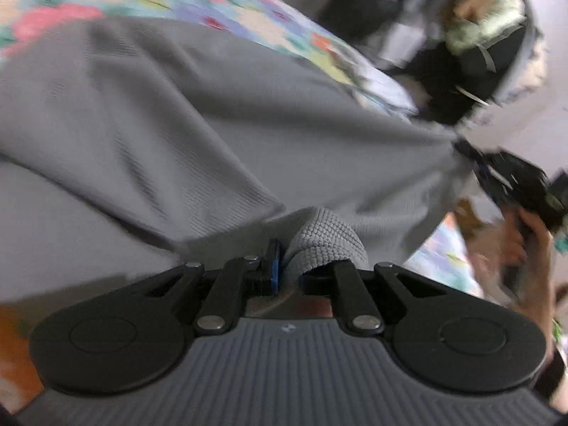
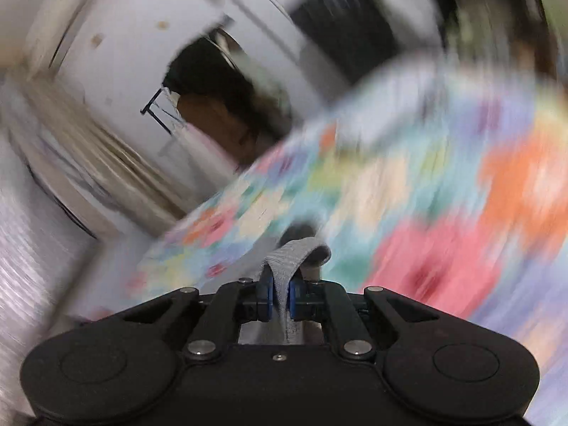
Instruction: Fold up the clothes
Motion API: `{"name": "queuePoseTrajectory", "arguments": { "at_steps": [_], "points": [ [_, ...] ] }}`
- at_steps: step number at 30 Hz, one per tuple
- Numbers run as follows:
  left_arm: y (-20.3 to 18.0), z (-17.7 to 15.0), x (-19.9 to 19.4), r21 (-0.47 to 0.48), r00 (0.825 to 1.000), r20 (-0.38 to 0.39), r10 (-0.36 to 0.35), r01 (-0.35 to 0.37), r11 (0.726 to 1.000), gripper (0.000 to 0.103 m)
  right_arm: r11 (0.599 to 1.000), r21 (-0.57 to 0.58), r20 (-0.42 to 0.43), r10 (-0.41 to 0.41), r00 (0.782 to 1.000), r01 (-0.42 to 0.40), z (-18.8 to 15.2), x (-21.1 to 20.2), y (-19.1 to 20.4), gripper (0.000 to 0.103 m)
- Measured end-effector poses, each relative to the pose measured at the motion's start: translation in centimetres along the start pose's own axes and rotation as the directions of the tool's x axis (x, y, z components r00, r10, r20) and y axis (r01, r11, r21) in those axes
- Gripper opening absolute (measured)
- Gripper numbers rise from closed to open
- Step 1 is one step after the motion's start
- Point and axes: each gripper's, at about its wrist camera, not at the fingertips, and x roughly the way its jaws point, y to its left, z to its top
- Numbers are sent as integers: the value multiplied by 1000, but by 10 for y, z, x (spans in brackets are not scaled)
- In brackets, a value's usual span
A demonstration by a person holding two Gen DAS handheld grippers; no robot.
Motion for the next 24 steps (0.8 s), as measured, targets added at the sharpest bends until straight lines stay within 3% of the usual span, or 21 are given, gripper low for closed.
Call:
{"name": "queuePoseTrajectory", "arguments": {
  "at_steps": [5,8,10,15,20,22,24],
  "points": [
    [-24,-13,22,72,995,-41,-92,95,993,9,993,-113,116,-2,993,15,32,-17,-6,8],
    [-29,-17,25,113,996,-46,-72,77,991,9,977,-205,196,-11,981,52,44,-19,2,8],
    [-32,-19,27,139,997,-48,-53,60,989,9,952,-269,210,-91,974,147,46,-5,4,8],
    [-38,-23,32,197,999,-49,-10,20,980,9,970,-136,74,-191,979,200,33,24,-28,8],
    [-39,-21,34,195,999,-39,25,-17,981,11,945,-198,29,-260,965,260,21,32,-30,17],
    [-37,-17,32,210,998,-29,64,-56,976,15,956,-123,-24,-272,962,267,11,28,-35,39],
    [-31,-6,26,225,993,-24,114,-105,969,29,957,-60,-95,-289,953,284,-1,20,-35,50]
  ]
}}
